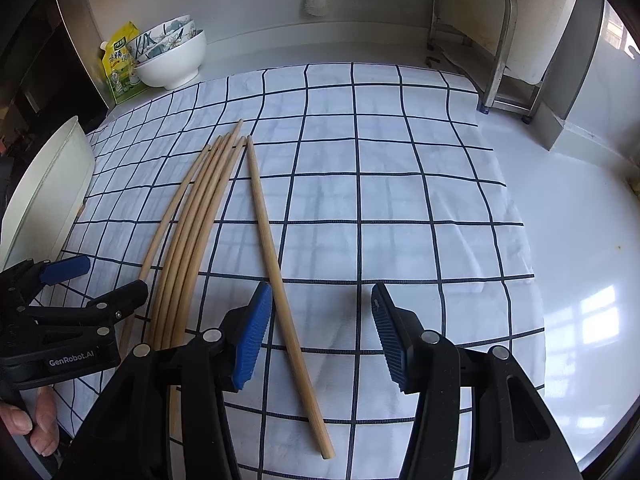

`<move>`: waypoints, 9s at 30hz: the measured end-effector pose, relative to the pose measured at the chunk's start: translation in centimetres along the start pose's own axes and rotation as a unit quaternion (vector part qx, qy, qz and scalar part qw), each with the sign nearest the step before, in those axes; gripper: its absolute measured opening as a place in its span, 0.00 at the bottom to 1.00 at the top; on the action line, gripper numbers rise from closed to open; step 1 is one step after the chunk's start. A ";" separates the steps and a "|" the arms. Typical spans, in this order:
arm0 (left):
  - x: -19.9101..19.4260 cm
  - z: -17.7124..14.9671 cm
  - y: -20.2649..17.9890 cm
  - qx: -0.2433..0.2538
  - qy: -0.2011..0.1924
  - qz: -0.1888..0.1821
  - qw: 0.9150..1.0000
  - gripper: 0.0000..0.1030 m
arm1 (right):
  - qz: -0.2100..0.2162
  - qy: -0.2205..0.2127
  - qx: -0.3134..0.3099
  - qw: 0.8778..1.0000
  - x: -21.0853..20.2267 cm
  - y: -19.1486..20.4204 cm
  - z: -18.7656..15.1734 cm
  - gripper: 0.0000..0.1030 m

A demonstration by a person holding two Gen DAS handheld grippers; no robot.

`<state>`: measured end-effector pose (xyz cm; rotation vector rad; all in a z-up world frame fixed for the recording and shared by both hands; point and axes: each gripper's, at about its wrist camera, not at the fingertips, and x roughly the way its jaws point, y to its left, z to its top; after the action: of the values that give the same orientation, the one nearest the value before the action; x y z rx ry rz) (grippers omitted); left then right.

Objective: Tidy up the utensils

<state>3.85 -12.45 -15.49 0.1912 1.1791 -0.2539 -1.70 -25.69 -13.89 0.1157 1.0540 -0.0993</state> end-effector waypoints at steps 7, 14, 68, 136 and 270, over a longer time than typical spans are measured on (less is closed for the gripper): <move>0.7 1.7 0.1 -0.006 -0.007 -0.010 1.000 0.80 | -0.013 0.001 -0.033 0.999 1.2 0.8 0.8 0.48; 0.3 2.5 -1.4 0.018 -0.017 -0.023 0.999 0.39 | -0.008 -0.004 -0.076 0.997 1.8 2.6 1.5 0.20; -8.3 3.2 31.9 -0.095 -0.083 -0.024 0.992 0.37 | 0.139 0.018 -0.104 0.985 0.5 35.0 10.3 0.34; -8.2 3.0 2.8 0.037 -0.059 -0.097 0.993 0.81 | 0.022 -0.007 0.082 0.996 -4.1 2.9 0.1 0.49; -10.5 2.3 29.2 -0.112 -0.070 -0.026 0.991 0.07 | 0.163 -0.017 -0.098 0.982 -2.7 29.5 9.6 0.06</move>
<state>10.66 15.83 -4.43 -0.0537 1.0647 -0.1754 9.25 2.17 -5.47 0.1067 0.9931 0.2972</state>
